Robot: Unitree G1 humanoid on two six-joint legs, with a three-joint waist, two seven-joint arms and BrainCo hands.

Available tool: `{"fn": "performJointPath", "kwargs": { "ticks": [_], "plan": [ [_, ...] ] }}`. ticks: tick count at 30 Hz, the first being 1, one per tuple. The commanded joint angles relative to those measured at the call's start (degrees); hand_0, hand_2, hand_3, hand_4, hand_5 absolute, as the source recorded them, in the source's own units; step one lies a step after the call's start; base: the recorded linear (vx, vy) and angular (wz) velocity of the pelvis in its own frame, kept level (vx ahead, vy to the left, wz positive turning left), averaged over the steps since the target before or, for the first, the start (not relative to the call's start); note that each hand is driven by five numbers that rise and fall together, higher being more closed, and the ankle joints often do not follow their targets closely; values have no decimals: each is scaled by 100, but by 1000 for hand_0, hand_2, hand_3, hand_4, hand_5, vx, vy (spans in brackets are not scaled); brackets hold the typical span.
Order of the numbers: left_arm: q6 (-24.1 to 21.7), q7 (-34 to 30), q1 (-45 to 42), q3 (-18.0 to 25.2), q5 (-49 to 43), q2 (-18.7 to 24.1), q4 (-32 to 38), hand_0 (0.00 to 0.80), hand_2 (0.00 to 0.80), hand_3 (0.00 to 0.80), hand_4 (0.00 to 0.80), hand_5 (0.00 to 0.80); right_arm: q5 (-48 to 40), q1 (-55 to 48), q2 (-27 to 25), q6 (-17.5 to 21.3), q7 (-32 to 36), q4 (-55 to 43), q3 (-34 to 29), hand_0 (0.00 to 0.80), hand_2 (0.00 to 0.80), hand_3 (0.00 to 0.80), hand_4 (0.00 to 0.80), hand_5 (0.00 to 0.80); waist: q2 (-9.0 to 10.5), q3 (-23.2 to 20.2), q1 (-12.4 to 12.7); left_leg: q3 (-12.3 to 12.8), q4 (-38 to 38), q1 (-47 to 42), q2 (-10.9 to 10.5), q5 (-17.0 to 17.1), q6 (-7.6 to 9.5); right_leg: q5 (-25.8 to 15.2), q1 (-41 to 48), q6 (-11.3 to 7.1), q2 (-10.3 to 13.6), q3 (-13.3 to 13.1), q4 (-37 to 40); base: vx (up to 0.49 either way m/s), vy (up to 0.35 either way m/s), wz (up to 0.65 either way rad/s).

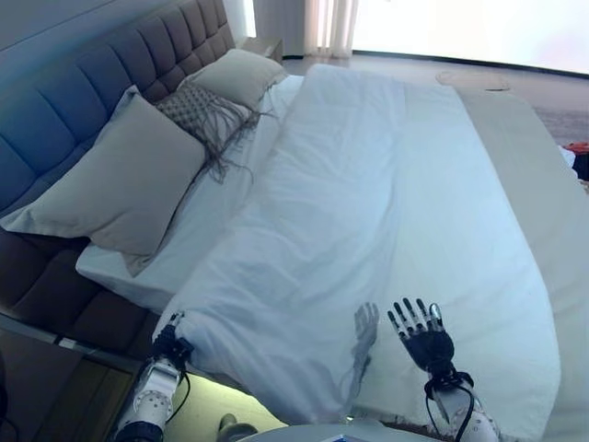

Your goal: Make the bed neatly

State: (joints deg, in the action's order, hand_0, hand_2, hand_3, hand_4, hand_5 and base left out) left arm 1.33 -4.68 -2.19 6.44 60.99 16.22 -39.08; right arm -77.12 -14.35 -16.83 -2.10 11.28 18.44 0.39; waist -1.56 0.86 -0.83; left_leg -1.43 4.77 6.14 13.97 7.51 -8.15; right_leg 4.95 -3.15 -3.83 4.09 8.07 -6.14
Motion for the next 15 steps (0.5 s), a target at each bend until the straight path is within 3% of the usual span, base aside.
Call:
{"fn": "performJointPath", "kwargs": {
  "ticks": [1,3,6,10,15],
  "plan": [
    [-645,303,282,488,-508,592,-145,800,800,800,800,800,46,97,45,284,-53,-450,-221,0,0,0,0,0,264,33,-40,133,790,455,-155,-49,-95,-247,238,-102,206,9,216,-61,145,26],
    [-689,284,136,673,-392,550,-521,800,800,800,800,800,97,155,16,270,-104,-434,-243,0,0,0,0,0,161,9,-119,322,627,141,-126,-231,-53,-199,180,-144,259,31,79,29,218,16],
    [-694,308,96,850,-440,527,-1007,800,800,800,800,800,150,65,59,278,-221,-570,-353,0,0,0,0,0,55,-12,-207,394,494,-21,-231,-359,-67,-214,200,-266,452,12,30,70,267,15],
    [-638,347,-170,1107,-600,558,-1222,800,800,800,800,800,114,7,75,93,-205,-568,-473,0,0,0,0,0,43,45,-203,446,595,-135,-437,-870,35,-284,136,-471,765,-113,-42,68,253,4],
    [-693,255,-410,1409,-678,689,-1427,800,800,800,800,800,245,-16,105,-123,110,-499,-573,0,0,0,0,0,86,199,-154,563,777,19,-575,-1070,166,-457,-75,-701,1008,-215,-5,-31,183,-14]
  ]
}}
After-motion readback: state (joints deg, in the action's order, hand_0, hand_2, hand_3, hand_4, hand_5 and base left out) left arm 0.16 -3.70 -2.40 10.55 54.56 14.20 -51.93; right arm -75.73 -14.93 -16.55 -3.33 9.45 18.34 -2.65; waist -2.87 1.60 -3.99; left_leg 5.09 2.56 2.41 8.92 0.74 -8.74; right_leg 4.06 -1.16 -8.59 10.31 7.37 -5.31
